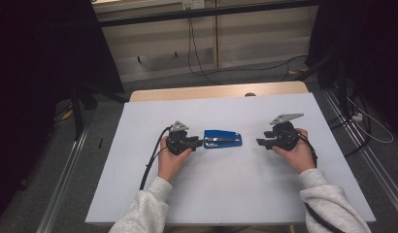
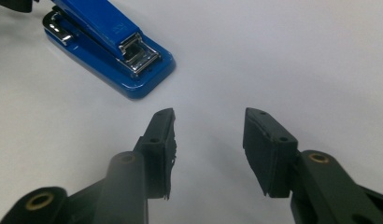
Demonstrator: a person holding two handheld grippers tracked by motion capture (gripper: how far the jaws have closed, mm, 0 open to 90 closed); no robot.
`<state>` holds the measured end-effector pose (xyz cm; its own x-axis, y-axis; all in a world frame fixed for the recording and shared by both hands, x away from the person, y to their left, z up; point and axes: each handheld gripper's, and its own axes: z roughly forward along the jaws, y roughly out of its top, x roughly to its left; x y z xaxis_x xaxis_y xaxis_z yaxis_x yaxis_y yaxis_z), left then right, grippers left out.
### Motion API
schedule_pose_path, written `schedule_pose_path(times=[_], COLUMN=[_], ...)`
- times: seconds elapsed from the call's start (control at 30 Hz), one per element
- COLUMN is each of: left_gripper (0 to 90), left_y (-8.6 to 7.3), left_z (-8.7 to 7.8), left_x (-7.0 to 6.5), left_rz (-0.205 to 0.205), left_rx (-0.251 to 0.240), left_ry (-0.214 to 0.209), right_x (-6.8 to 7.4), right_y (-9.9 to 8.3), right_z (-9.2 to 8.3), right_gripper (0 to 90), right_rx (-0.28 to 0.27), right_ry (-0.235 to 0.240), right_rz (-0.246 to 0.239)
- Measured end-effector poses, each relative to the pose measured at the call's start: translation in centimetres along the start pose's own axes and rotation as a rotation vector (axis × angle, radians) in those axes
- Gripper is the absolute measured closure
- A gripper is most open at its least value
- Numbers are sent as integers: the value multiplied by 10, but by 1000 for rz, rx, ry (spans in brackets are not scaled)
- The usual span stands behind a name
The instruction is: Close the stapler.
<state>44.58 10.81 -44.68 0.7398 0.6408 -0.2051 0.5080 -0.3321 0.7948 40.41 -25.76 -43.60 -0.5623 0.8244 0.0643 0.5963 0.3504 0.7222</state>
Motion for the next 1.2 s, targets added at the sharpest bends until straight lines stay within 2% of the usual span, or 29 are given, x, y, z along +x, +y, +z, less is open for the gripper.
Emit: schedule_pose_path(times=[0.13, 0.2, 0.3, 0.5, 0.83, 1.2], left_gripper=[546, 500, 445, 329, 242, 153], left_y=[2, 2, 1, -3, -12, -25], left_z=[-12, -18, -25, -37, -57, -81], left_x=[0, 0, 1, 1, -1, 7], left_rz=[-6, 5, -9, 17, 42, 8], left_rx=[-26, -36, -70, -55, -82, -94], left_ry=[-32, -36, -52, -47, -56, -20], right_x=[5, 6, 9, 16, 25, 32], right_y=[-5, -7, -10, -15, -26, -33], right_z=[-6, -10, -16, -24, -39, -48], right_gripper=[429, 402, 364, 308, 239, 206], right_rx=[3, -1, -12, -22, -32, -30], right_ry=[4, 11, 21, 28, 34, 46], right_rz=[-1, 8, 28, 30, 26, 21])
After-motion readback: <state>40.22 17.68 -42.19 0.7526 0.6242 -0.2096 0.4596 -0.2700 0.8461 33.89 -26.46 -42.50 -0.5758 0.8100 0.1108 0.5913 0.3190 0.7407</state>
